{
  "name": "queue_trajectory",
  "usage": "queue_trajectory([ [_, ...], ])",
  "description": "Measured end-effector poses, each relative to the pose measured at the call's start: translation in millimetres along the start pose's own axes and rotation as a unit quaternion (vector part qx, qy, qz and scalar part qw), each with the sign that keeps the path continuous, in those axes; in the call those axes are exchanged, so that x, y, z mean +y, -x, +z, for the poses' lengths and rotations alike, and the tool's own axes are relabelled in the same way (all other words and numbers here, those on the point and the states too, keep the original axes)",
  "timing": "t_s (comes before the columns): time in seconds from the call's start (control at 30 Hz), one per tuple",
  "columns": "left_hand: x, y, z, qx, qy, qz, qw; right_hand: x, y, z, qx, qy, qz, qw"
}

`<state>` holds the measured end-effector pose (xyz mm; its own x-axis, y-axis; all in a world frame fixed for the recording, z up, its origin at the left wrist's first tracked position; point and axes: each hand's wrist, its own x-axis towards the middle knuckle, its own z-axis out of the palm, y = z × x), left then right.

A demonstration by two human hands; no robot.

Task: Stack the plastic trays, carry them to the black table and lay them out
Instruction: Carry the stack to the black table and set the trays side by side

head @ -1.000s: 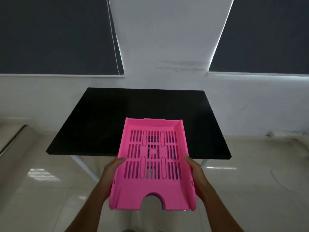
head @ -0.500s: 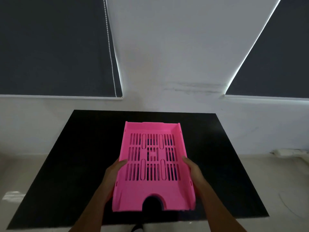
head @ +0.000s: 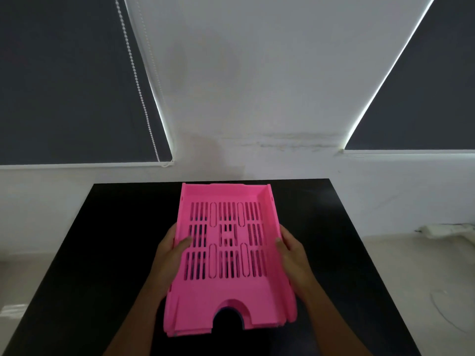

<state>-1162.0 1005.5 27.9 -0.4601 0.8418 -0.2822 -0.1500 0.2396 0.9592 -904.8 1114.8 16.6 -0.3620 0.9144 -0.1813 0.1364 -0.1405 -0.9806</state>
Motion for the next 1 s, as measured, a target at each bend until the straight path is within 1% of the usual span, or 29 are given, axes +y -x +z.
queue_trajectory([
  [0.07,13,-1,18,0.0,-0.016,0.014,1.0,-8,-4,-20,-0.002,0.005,-0.016,1.0],
  [0.13,27,-3,50,0.001,-0.031,0.028,0.999,-17,-10,-53,0.006,0.008,-0.032,0.999],
  [0.3,34,-19,160,-0.027,-0.057,0.042,0.997,-26,-17,-167,0.045,0.005,-0.022,0.999],
  [0.43,9,-26,246,-0.068,-0.053,0.015,0.996,-7,-18,-256,0.071,0.007,0.012,0.997],
  [0.53,-20,-30,287,-0.07,-0.051,-0.031,0.996,19,-21,-296,0.074,0.008,0.038,0.996],
  [0.67,-54,-31,302,-0.037,-0.067,-0.107,0.991,49,-28,-304,0.051,0.029,0.076,0.995],
  [0.73,-64,-31,301,-0.021,-0.083,-0.129,0.988,58,-33,-297,0.041,0.042,0.099,0.993],
  [0.83,-67,-34,298,-0.012,-0.103,-0.146,0.984,65,-41,-287,0.04,0.056,0.112,0.991],
  [1.0,-69,-43,295,0.008,-0.108,-0.158,0.982,76,-49,-278,0.036,0.091,0.13,0.987],
])
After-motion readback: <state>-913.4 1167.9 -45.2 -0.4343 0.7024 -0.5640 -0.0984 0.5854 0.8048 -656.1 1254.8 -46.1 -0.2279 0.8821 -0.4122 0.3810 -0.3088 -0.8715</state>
